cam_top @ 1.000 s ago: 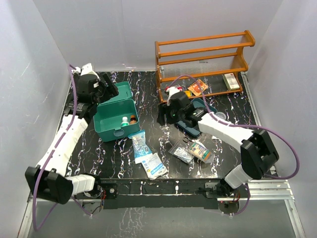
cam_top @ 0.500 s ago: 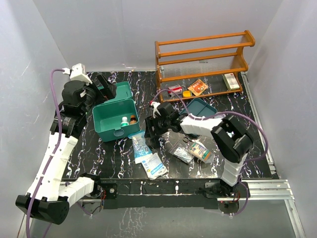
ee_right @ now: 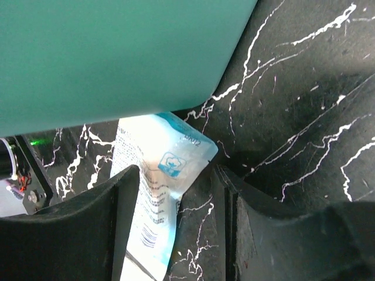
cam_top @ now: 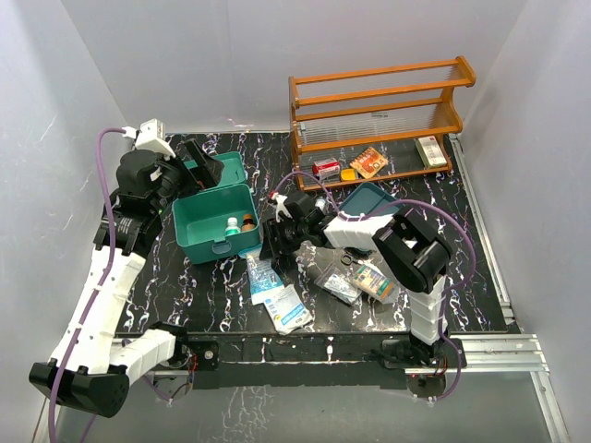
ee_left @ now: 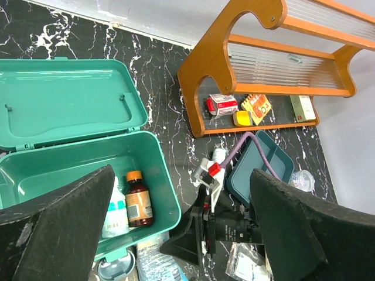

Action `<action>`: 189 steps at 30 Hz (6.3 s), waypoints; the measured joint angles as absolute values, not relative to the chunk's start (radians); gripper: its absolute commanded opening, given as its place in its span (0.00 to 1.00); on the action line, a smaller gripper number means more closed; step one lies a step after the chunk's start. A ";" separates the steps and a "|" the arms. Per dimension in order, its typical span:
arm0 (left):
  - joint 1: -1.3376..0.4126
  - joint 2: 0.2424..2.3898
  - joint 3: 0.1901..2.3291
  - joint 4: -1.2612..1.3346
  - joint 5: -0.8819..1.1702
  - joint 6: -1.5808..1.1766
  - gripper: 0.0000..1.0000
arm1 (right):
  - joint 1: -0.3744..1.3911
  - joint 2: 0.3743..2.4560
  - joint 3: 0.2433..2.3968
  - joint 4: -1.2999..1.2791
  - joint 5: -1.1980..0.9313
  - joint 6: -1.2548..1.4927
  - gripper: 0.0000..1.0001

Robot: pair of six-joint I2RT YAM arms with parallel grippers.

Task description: Organize the medicine kit

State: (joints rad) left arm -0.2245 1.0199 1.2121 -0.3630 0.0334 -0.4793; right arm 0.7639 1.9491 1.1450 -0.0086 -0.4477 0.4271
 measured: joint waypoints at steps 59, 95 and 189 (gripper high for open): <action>-0.236 1.398 1.262 -0.330 0.831 -0.128 0.83 | 0.686 1.549 1.291 -0.165 -0.368 0.121 0.00; -0.245 1.433 1.237 -0.500 0.987 0.256 0.09 | 0.686 1.554 1.333 -0.200 -0.460 0.102 0.46; -0.110 1.408 1.304 -0.740 0.531 0.092 0.16 | 0.752 1.888 1.650 -0.526 0.202 0.164 0.55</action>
State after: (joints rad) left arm -0.1104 1.4078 1.3045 -0.7399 0.5312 0.0917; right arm 0.7525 1.8877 1.6497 -0.5262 0.2024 0.1642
